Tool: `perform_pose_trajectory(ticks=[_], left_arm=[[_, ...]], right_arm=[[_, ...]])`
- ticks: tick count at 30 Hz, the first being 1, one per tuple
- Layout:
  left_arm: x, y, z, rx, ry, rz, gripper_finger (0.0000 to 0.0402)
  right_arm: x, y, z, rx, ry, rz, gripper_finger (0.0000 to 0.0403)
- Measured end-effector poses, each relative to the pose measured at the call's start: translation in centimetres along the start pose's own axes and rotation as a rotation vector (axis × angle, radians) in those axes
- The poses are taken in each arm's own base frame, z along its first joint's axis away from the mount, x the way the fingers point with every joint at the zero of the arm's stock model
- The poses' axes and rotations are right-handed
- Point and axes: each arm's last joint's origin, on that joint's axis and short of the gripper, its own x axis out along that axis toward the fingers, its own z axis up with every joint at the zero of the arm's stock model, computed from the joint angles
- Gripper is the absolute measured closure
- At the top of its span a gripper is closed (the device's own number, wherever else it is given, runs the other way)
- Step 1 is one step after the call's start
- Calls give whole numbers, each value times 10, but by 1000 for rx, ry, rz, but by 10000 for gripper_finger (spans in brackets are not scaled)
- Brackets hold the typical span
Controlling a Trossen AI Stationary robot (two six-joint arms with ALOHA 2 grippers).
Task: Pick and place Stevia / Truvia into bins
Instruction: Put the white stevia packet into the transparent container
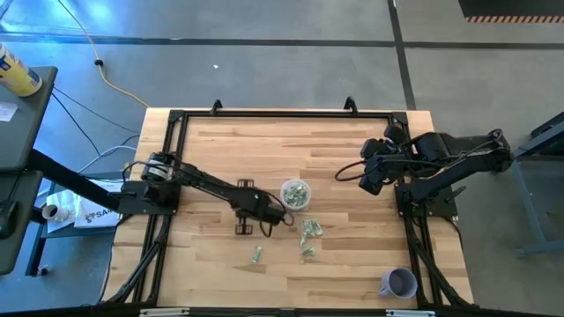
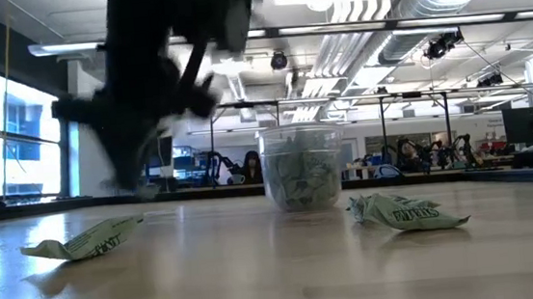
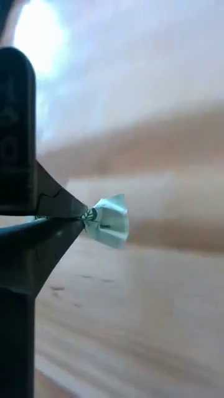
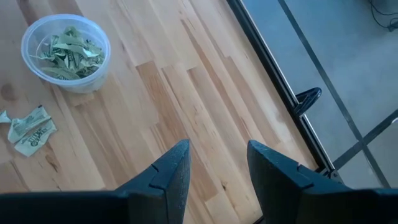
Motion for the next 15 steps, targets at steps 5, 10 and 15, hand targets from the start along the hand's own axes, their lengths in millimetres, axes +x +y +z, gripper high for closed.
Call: perform_pose_trajectory(ticks=[5,10,15], left_arm=[[-49,39,8,-181,-236,11,382],[-101,75,25,-302,-544,26,369],[-98,92,54,-233,-691,27,361]], right_arm=[[0,-1,0,7,-4,-11,254],[0,-1,0,20,1,-15,251],[0,-1,0,23,1,-17,255]])
